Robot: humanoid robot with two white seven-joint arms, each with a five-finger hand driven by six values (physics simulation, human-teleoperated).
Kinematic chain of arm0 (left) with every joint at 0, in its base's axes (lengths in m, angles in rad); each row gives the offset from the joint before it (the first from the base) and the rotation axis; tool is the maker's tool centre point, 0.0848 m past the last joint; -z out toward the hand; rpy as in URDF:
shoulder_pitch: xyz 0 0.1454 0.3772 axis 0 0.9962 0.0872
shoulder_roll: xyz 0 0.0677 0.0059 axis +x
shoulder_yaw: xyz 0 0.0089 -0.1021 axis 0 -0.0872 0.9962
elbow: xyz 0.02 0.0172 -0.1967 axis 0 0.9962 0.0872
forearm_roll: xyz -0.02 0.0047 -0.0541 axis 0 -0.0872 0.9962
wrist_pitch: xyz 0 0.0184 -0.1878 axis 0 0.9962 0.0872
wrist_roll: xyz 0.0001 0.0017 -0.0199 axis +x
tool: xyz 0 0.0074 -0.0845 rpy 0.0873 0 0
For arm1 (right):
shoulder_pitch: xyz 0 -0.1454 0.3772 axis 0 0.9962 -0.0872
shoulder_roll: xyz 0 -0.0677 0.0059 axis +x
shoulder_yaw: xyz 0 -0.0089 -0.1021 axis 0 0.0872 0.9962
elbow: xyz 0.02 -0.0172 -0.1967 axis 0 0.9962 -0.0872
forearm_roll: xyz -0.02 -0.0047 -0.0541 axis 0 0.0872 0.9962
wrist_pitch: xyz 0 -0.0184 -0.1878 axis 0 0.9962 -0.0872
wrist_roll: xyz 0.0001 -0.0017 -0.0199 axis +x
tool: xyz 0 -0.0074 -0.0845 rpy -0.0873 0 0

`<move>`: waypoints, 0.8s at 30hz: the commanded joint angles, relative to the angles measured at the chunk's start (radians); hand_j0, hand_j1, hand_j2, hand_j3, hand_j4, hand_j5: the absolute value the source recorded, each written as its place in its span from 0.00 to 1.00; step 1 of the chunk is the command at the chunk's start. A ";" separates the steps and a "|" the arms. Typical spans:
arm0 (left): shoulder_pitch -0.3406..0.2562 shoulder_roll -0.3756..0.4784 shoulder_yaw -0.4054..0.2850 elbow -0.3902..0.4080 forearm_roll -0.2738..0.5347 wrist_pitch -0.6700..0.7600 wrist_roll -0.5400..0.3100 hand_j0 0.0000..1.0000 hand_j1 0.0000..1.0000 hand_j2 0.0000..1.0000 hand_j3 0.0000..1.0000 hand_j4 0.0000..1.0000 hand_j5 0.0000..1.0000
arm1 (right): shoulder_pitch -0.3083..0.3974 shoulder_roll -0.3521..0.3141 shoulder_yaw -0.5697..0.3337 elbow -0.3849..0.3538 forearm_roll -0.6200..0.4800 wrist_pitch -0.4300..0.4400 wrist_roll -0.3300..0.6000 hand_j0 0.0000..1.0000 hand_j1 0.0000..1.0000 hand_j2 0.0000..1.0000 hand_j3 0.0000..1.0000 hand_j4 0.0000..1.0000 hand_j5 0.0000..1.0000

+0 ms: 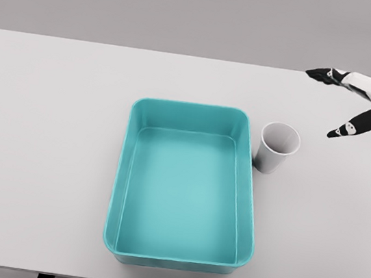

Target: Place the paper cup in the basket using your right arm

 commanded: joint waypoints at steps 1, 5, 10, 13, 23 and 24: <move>0.000 0.000 0.000 0.000 0.000 0.000 0.000 1.00 1.00 1.00 1.00 1.00 1.00 | 0.000 0.013 0.022 0.030 -0.013 0.010 0.000 1.00 1.00 1.00 1.00 1.00 1.00; 0.000 0.000 0.000 0.000 0.000 0.000 0.000 1.00 1.00 1.00 1.00 1.00 1.00 | 0.005 0.016 0.051 0.031 -0.013 0.010 0.000 1.00 1.00 1.00 1.00 1.00 1.00; 0.000 0.000 0.000 0.000 0.000 0.000 0.000 1.00 1.00 1.00 1.00 1.00 1.00 | 0.006 0.016 0.119 0.031 -0.012 -0.003 0.000 1.00 1.00 1.00 1.00 1.00 1.00; 0.000 0.000 0.000 0.000 0.000 0.000 0.000 1.00 1.00 1.00 1.00 1.00 1.00 | 0.008 0.021 0.136 0.028 -0.012 -0.006 0.000 1.00 1.00 1.00 1.00 1.00 1.00; 0.000 0.000 0.000 0.000 0.000 0.000 0.000 1.00 1.00 1.00 1.00 1.00 1.00 | 0.014 0.047 0.148 0.019 -0.012 -0.010 0.000 1.00 1.00 1.00 1.00 1.00 1.00; 0.000 0.000 0.000 -0.001 0.000 0.000 0.000 1.00 1.00 1.00 1.00 1.00 1.00 | 0.014 0.047 0.148 0.019 -0.012 -0.015 0.000 1.00 1.00 1.00 1.00 1.00 1.00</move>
